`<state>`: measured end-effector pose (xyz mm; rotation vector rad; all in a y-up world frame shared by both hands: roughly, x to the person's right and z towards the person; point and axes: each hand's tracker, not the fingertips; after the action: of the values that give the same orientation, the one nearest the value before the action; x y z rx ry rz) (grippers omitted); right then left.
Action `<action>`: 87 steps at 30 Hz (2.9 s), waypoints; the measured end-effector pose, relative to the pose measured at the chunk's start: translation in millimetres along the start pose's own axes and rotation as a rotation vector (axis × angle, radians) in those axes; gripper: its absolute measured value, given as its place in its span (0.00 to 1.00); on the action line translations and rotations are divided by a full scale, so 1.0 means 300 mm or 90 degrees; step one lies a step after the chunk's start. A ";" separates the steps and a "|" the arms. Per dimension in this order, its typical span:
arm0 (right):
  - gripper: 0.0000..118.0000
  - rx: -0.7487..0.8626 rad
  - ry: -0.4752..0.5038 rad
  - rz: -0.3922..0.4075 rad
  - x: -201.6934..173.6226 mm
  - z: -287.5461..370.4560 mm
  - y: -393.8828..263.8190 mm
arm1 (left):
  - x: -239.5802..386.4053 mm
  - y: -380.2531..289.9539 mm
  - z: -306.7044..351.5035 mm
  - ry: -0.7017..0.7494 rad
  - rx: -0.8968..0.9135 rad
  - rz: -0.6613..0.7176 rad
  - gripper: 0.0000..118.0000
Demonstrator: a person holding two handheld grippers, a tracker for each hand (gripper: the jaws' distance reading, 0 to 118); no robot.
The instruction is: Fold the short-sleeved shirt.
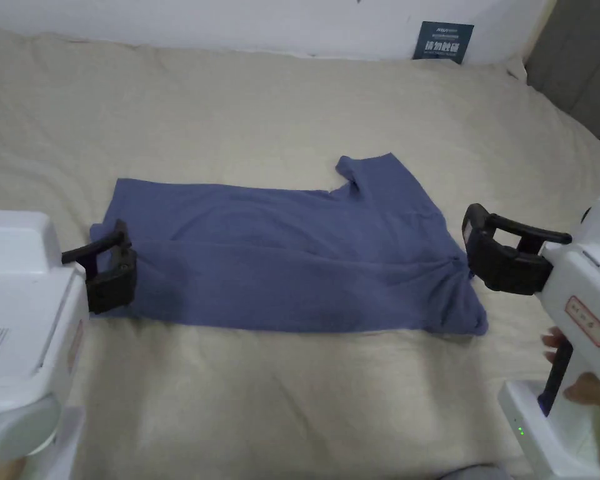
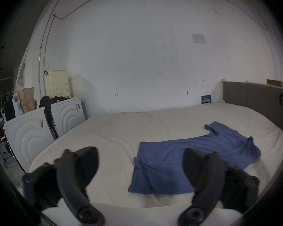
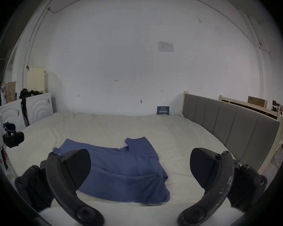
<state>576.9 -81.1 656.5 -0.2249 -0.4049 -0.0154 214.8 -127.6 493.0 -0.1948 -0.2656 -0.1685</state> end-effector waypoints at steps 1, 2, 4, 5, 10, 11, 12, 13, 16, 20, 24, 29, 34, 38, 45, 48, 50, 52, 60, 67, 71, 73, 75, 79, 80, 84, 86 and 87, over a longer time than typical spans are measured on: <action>1.00 0.002 0.001 -0.001 -0.007 0.015 -0.006 | 0.001 -0.003 0.022 -0.004 -0.002 0.010 0.75; 0.98 0.003 0.005 -0.004 -0.015 0.033 -0.012 | 0.001 -0.007 0.040 -0.007 -0.007 0.015 0.65; 0.69 0.005 0.009 -0.013 -0.028 0.059 -0.022 | 0.002 -0.013 0.064 -0.009 -0.009 0.018 0.35; 0.51 0.002 0.008 -0.020 -0.029 0.062 -0.025 | 0.000 -0.013 0.074 -0.010 -0.011 0.020 0.23; 0.02 -0.008 0.016 -0.045 -0.016 0.048 -0.035 | -0.021 0.013 0.074 -0.026 -0.020 0.042 0.00; 0.02 -0.008 0.012 -0.049 -0.015 0.046 -0.035 | -0.025 0.024 0.070 -0.030 -0.023 0.045 0.00; 0.02 -0.012 0.009 -0.051 -0.010 0.037 -0.031 | -0.030 0.031 0.060 -0.036 -0.030 0.049 0.00; 0.01 -0.018 0.008 -0.052 -0.007 0.029 -0.032 | -0.035 0.041 0.044 -0.046 -0.046 0.050 0.00; 0.01 -0.025 0.006 -0.055 0.006 0.013 -0.026 | -0.055 0.077 -0.039 -0.067 -0.113 0.029 0.00; 0.01 -0.034 0.008 -0.049 0.006 -0.005 -0.031 | -0.135 0.100 -0.244 -0.131 -0.256 0.111 0.16; 0.01 -0.062 0.006 -0.052 0.005 -0.034 -0.066 | -0.175 0.053 -0.432 -0.120 -0.356 0.097 0.93; 0.01 -0.115 -0.007 -0.049 -0.003 -0.071 -0.118 | -0.181 -0.099 -0.620 -0.104 -0.487 0.064 1.00; 0.01 -0.153 -0.023 -0.056 0.014 -0.107 -0.163 | -0.186 -0.251 -0.716 -0.060 -0.596 0.088 0.94; 0.01 -0.171 -0.032 -0.055 0.038 -0.128 -0.186 | -0.178 -0.299 -0.735 -0.056 -0.614 0.106 0.56; 0.02 -0.206 -0.056 -0.070 0.084 -0.161 -0.204 | -0.146 -0.250 -0.694 -0.083 -0.582 0.064 0.07; 0.08 -0.241 -0.063 -0.067 0.120 -0.219 -0.189 | -0.170 -0.202 -0.669 -0.099 -0.554 0.081 0.06; 0.54 -0.309 -0.071 -0.077 0.158 -0.289 -0.175 | -0.200 -0.147 -0.632 -0.103 -0.520 0.125 0.06; 0.90 -0.393 -0.081 -0.098 0.200 -0.378 -0.180 | -0.224 -0.109 -0.605 -0.109 -0.496 0.166 0.06; 0.99 -0.538 -0.097 -0.082 0.256 -0.635 -0.330 | -0.231 -0.088 -0.583 -0.105 -0.488 0.168 0.06; 0.23 -0.595 -0.067 -0.182 0.273 -0.701 -0.461 | -0.233 -0.138 -0.589 -0.090 -0.519 0.178 0.06; 0.08 -0.584 -0.039 -0.162 0.286 -0.654 -0.366 | -0.258 -0.126 -0.573 -0.087 -0.519 0.193 0.06; 0.08 -0.561 -0.013 -0.150 0.310 -0.613 -0.287 | -0.281 -0.097 -0.553 -0.099 -0.504 0.210 0.06; 0.08 -0.531 0.011 -0.163 0.333 -0.551 -0.200 | -0.305 -0.065 -0.517 -0.099 -0.491 0.222 0.06; 0.08 -0.503 0.029 -0.142 0.364 -0.393 -0.109 | -0.346 -0.030 -0.374 -0.106 -0.470 0.233 0.06; 0.08 -0.503 0.031 -0.140 0.370 -0.348 -0.113 | -0.359 -0.039 -0.330 -0.110 -0.467 0.242 0.06; 0.08 -0.518 0.026 -0.153 0.370 -0.227 -0.228 | -0.372 -0.148 -0.201 -0.108 -0.483 0.261 0.06; 0.08 -0.545 0.018 -0.167 0.359 -0.189 -0.327 | -0.359 -0.241 -0.153 -0.090 -0.523 0.256 0.06; 0.08 -0.568 0.013 -0.171 0.356 -0.178 -0.367 | -0.354 -0.281 -0.137 -0.083 -0.542 0.255 0.06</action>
<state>689.4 -197.0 674.1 -1.0477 -0.3853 -0.4691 107.7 -203.3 438.9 -1.0971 -0.2656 0.1421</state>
